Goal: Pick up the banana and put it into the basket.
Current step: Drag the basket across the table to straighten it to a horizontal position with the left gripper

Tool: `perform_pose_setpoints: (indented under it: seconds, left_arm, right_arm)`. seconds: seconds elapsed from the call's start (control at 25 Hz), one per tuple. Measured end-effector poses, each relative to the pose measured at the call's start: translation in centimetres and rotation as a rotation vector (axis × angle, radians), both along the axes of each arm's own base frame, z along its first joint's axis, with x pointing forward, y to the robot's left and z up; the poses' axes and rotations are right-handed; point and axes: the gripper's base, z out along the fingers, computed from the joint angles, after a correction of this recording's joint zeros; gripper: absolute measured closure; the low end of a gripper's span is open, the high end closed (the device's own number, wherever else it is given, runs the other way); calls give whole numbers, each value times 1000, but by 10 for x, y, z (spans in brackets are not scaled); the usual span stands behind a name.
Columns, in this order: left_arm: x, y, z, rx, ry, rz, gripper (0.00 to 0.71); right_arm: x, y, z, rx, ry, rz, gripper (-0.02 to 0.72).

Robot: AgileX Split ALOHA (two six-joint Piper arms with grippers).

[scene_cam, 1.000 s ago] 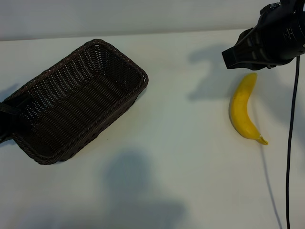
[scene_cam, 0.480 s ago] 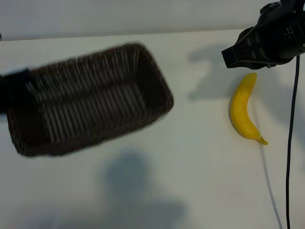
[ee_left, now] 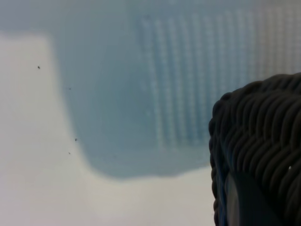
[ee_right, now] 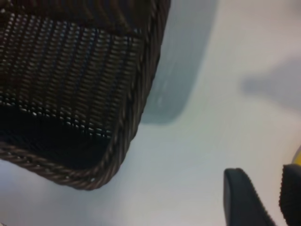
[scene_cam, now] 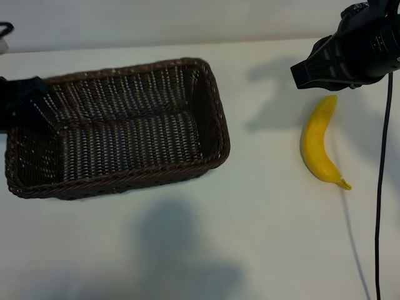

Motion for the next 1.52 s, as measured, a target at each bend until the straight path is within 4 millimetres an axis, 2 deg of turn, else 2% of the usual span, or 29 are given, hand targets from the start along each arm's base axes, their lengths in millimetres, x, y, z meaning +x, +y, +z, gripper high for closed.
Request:
perform_pose_setpoints:
  seconds: [0.2, 0.48, 0.6, 1.0, 1.08, 1.32, 1.4, 1.52]
  left_arm:
    - [16, -21, -19, 15, -39, -39, 528]
    - [33, -54, -64, -3, 15, -87, 528]
    - [37, -57, -69, -6, 23, -96, 528]
    - [40, -57, -67, -7, 16, -95, 525]
    - [39, -57, -67, -10, 19, -94, 475]
    - [39, -60, -62, -41, 48, -100, 205]
    - [39, -61, -56, -54, 65, -111, 166]
    - [40, -57, -34, -51, 75, -108, 162]
  right_arm:
    - [0, 0, 0, 1, 0, 0, 457]
    - [0, 0, 0, 2, 1, 0, 457]
    - [0, 0, 0, 2, 1, 0, 457]
    - [0, 0, 0, 2, 1, 0, 457]
    - [0, 0, 0, 2, 1, 0, 457]
    - [0, 0, 0, 2, 1, 0, 457]
    - [0, 0, 0, 2, 1, 0, 457]
    - [0, 0, 0, 2, 1, 0, 457]
